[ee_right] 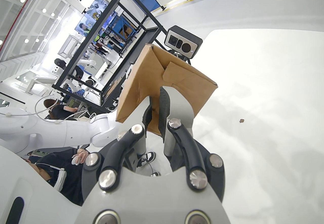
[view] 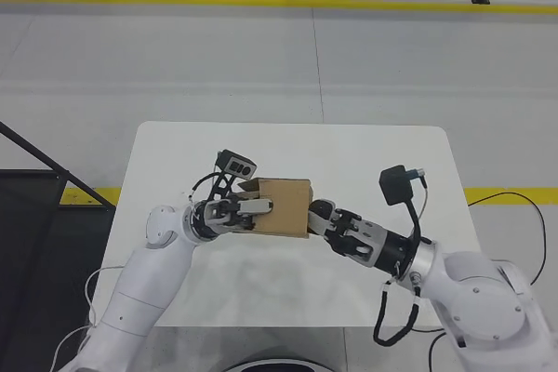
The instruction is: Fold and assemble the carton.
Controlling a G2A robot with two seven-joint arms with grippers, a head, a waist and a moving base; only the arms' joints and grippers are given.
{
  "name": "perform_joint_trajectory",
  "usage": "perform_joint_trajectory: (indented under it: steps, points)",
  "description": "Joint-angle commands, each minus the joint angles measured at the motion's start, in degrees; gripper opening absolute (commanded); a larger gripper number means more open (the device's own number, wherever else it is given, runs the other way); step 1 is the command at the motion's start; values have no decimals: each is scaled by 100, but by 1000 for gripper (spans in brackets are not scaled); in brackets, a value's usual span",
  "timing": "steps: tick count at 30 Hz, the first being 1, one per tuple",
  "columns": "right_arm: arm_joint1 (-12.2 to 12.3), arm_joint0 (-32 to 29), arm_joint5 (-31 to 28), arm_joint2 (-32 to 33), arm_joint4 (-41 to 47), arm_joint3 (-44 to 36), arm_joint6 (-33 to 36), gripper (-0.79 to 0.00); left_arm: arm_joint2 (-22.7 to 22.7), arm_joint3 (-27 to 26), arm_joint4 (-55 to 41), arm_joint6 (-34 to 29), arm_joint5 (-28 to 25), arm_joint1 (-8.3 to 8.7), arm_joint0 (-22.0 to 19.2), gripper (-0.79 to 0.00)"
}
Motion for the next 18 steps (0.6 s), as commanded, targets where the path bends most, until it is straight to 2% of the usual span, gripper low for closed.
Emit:
perform_joint_trajectory:
  steps: [1,18]
  points:
    - [-1,-6,-53,-19,7,41,-3,-613,8,-45,-46,-8,13,-5,10,-785]
    - [-17,-76,-564,-127,93,267,-155,-622,-4,-85,8,58,3,-5,44,-785]
